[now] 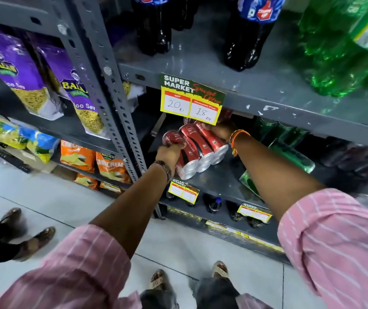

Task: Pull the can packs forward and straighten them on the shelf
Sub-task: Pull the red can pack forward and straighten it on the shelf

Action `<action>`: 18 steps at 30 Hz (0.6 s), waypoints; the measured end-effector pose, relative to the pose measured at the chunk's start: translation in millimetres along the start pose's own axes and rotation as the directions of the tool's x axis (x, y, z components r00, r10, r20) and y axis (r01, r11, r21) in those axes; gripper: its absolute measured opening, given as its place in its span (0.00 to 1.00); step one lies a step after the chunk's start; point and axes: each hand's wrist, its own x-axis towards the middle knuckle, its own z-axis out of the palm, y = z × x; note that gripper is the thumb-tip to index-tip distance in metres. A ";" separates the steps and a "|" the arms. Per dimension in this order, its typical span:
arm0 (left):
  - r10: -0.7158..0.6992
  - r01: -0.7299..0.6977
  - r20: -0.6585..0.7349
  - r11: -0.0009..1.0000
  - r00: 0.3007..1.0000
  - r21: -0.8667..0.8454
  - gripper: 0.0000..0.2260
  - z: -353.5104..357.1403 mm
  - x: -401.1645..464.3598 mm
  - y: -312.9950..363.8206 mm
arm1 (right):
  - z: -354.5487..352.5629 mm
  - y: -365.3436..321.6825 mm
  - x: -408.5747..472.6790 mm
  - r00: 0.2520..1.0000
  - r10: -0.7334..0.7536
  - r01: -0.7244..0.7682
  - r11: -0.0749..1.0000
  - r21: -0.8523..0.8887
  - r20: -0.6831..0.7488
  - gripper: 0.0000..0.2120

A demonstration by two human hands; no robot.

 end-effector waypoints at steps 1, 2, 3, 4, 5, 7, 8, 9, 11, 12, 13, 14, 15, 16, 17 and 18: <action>-0.011 0.011 0.002 1.000 1.000 -0.003 0.14 0.0 0.5 2.0 | 2.7 0.4 2.1 0.999 0.034 -0.034 0.999 -0.006 0.023 0.29; -0.015 0.015 0.009 1.000 1.000 0.005 0.14 -0.7 0.6 4.7 | 4.8 0.9 4.8 0.998 0.057 -0.057 0.998 -0.009 0.039 0.30; -0.010 0.010 0.022 1.000 1.000 0.012 0.12 -1.9 0.8 6.9 | 6.7 1.3 6.3 0.997 0.058 -0.057 0.998 -0.013 0.043 0.30; -0.013 0.012 0.035 1.000 0.999 0.017 0.12 -3.4 0.2 8.9 | 8.2 2.7 7.9 0.998 0.042 -0.042 0.999 -0.004 0.042 0.30; -0.024 0.023 0.044 0.999 0.999 0.027 0.16 -5.9 0.9 10.2 | 8.9 3.8 9.0 0.999 0.025 -0.026 0.999 0.019 0.040 0.30; -0.021 0.019 0.049 0.999 0.999 0.041 0.16 -10.2 -0.8 13.6 | 9.0 6.7 10.6 0.999 0.014 -0.017 0.996 0.090 0.032 0.30; -0.002 0.000 0.049 0.999 0.999 0.046 0.11 -11.4 -1.0 15.4 | 8.6 8.5 11.5 0.999 0.015 -0.020 0.991 0.132 0.032 0.31; 0.019 -0.023 0.060 0.998 0.998 0.052 0.08 -11.8 -1.3 17.9 | 8.2 10.3 11.4 0.999 0.023 -0.028 0.984 0.174 0.032 0.32; 0.081 -0.087 0.082 0.993 0.993 0.076 0.08 -11.9 -2.2 24.4 | 6.6 13.3 11.2 1.000 0.029 -0.031 0.971 0.237 0.011 0.32; 0.116 -0.124 0.088 0.988 0.989 0.094 0.08 -11.8 -2.0 27.0 | 4.9 14.6 10.2 1.000 0.028 -0.025 0.966 0.258 -0.008 0.32; 0.144 -0.155 0.095 0.982 0.985 0.113 0.08 -12.0 -2.7 29.8 | 3.5 15.6 8.7 0.999 0.028 -0.018 0.960 0.279 -0.031 0.32; 0.175 -0.186 0.100 0.975 0.979 0.118 0.08 -12.4 -4.0 31.7 | 2.2 16.6 6.5 0.998 0.026 -0.008 0.955 0.297 -0.057 0.31; 0.206 -0.217 0.108 0.970 0.973 0.106 0.10 -13.3 -4.6 32.4 | 0.9 17.5 3.7 0.996 0.018 0.008 0.952 0.305 -0.084 0.31; 0.236 -0.246 0.115 0.965 0.965 0.087 0.13 -14.5 -4.7 31.9 | 0.0 18.6 -0.2 0.993 0.005 0.030 0.952 0.304 -0.114 0.31; 0.270 -0.281 0.125 0.957 0.955 0.076 0.15 -15.8 -4.8 30.0 | -0.4 20.6 -5.4 0.989 -0.015 0.059 0.952 0.301 -0.146 0.31; 0.304 -0.315 0.131 0.946 0.944 0.079 0.14 -17.2 -5.9 27.3 | 0.6 23.6 -10.9 0.985 -0.040 0.091 0.949 0.303 -0.171 0.31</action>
